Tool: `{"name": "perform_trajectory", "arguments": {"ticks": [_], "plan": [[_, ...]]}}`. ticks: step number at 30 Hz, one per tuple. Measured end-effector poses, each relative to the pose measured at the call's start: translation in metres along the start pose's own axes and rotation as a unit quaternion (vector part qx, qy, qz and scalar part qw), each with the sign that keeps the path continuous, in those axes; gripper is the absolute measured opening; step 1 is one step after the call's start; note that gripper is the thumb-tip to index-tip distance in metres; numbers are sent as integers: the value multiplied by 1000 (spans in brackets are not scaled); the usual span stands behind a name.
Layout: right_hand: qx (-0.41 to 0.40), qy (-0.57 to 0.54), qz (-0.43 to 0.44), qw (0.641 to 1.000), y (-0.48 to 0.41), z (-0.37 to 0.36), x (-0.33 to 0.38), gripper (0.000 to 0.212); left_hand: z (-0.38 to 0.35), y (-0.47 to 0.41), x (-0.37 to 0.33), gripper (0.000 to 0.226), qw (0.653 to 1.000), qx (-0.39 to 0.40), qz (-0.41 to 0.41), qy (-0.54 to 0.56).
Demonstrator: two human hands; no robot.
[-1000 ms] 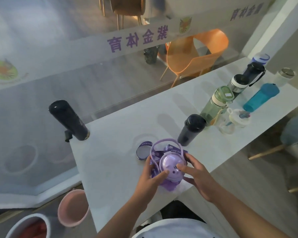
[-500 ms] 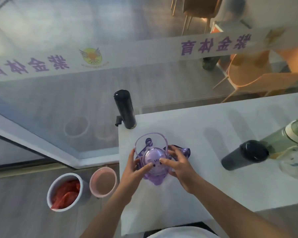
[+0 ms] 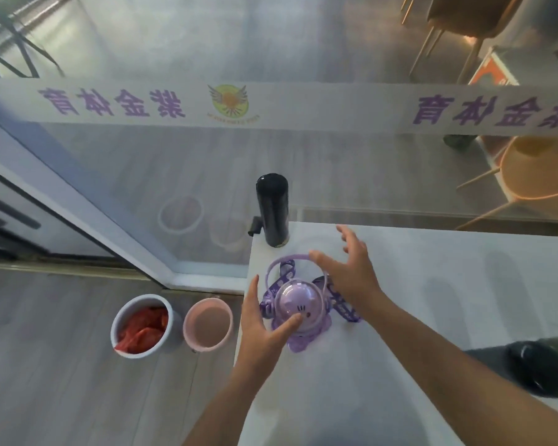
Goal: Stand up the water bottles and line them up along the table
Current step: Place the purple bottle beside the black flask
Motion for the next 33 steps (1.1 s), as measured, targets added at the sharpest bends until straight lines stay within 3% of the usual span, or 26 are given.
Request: {"name": "perform_trajectory", "arguments": {"ticks": [3, 6, 8, 12, 18, 26, 33], "plan": [[80, 33, 59, 994, -57, -20, 45, 92, -11, 12, -7, 103, 992, -26, -61, -105], [151, 39, 54, 986, -98, -57, 59, 103, -22, 17, -7, 100, 989, -22, -70, -131], [151, 17, 30, 988, -114, -76, 53, 100, -26, 15, -5, 98, 989, -41, -76, -124], [102, -41, 37, 993, -128, -84, 39, 73, -33, 7, 1, 95, 988, -64, -76, -122], [27, -93, 48, 994, -119, -29, 40, 76, -33, -3, 11, 101, 978, -94, -112, -151], [-86, -31, 39, 995, -63, 87, -12, 73, -25, -49, 0, 102, 973, -114, -123, -159], [-144, -75, 37, 986, -13, 99, -48, 65, -17, -104, -16, 96, 971, -121, -149, -145]]}}
Point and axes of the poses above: each hand's wrist, its own y-axis away from the middle knuckle, its own z-axis out of the back of the hand, x = y × z, the point moved 2 cm from there along -y, towards the middle knuckle, and after that the axes turned 10 degrees about -y, right-handed, at the moved point
